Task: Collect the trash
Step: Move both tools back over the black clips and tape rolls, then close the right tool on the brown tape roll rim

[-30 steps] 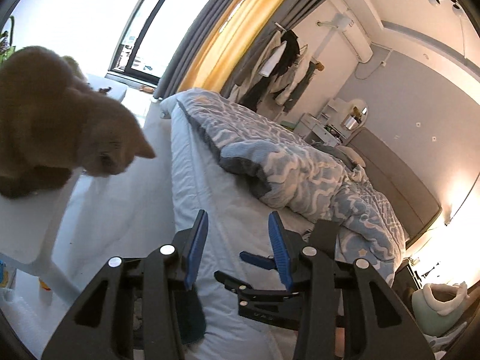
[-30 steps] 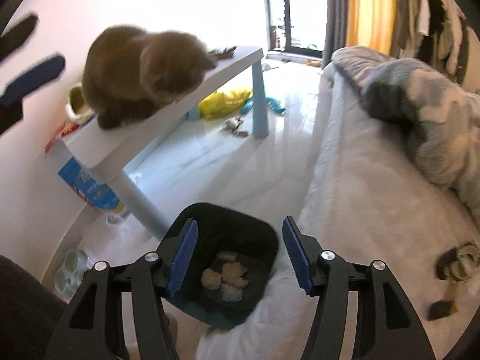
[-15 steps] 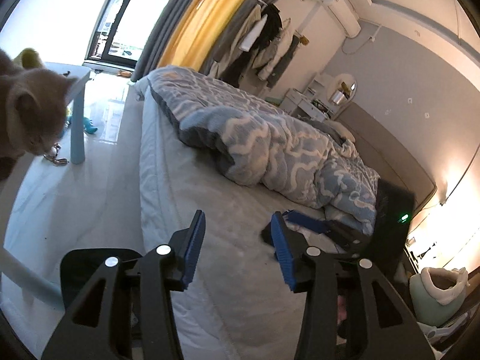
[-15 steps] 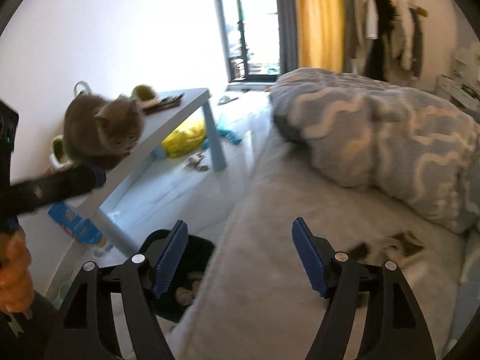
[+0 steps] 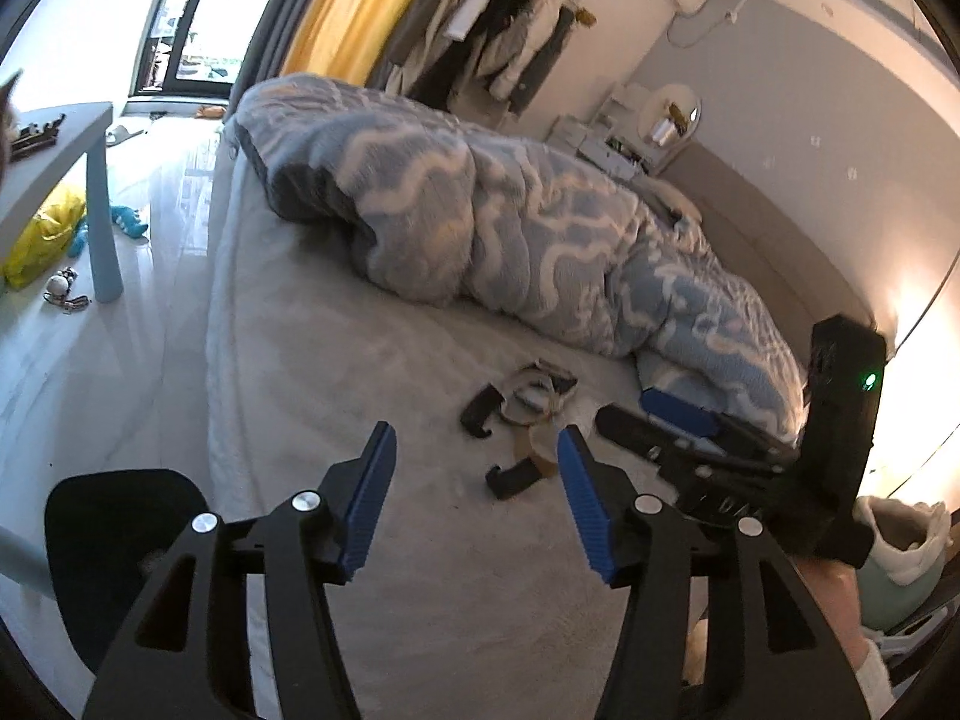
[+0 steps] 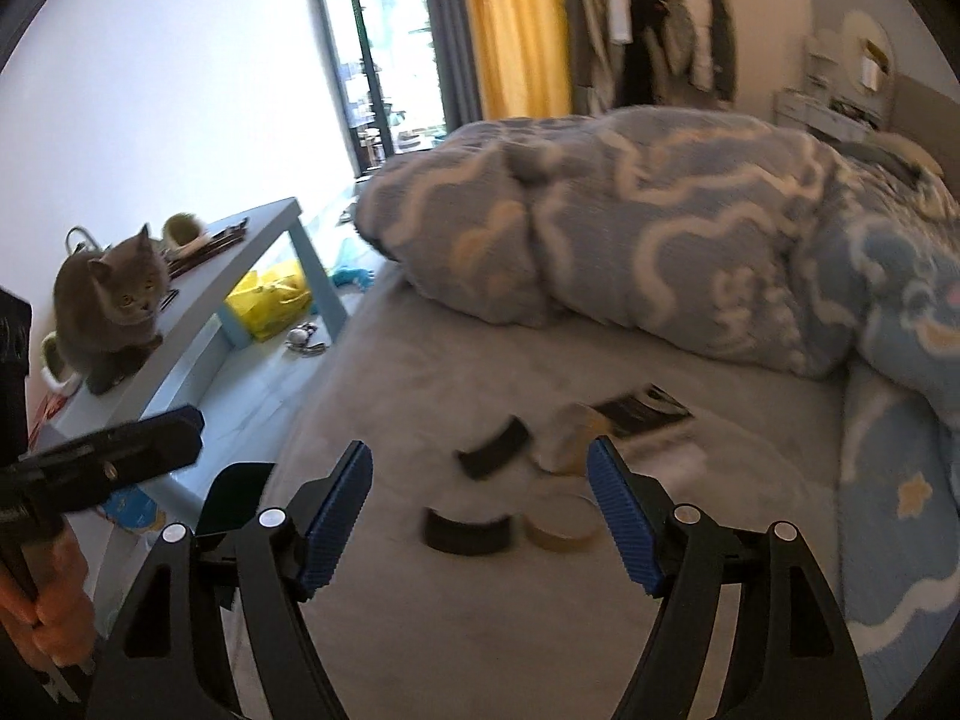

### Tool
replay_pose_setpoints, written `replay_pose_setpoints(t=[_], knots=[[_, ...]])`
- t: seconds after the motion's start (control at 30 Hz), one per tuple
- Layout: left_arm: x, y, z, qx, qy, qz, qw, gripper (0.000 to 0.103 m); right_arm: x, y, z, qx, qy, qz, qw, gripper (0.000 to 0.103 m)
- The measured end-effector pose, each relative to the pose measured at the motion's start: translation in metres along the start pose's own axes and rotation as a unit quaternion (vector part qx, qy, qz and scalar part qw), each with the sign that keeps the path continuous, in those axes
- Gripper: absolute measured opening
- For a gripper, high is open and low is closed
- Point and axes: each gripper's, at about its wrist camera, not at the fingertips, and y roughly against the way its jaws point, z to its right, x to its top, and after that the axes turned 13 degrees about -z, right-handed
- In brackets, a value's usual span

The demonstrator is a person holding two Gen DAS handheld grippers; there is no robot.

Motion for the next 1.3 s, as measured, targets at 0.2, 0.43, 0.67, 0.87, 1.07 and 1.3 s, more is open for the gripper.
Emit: replay_pose_setpoints(t=[0.2,0.43,0.67,0.87,1.07,1.3], knots=[[-0.005,-0.038,0.014,0.008,-0.002,-0.029,0.9996,0.058,-0.011,-0.001,0.042,0.012,-0.053,-0.005,0.999,0.075],[-0.010,-0.079,0.025,0.023,0.001,-0.058,0.9980,0.056,-0.018,-0.010,0.070,0.034,-0.090,-0.018,0.995,0.075],[-0.009,-0.106,0.030,0.036,0.008,-0.072,0.9967,0.043,-0.025,-0.018,0.089,0.054,-0.116,-0.028,0.991,0.075],[-0.008,-0.118,0.030,0.047,0.020,-0.072,0.9961,0.025,-0.027,-0.025,0.092,0.059,-0.116,-0.038,0.991,0.077],[-0.007,-0.127,0.030,0.052,0.027,-0.073,0.9956,0.013,-0.029,-0.033,0.094,0.055,-0.112,-0.050,0.991,0.080],[-0.005,-0.123,0.028,0.054,0.026,-0.065,0.9961,0.008,-0.028,-0.042,0.091,0.050,-0.103,-0.059,0.992,0.083]])
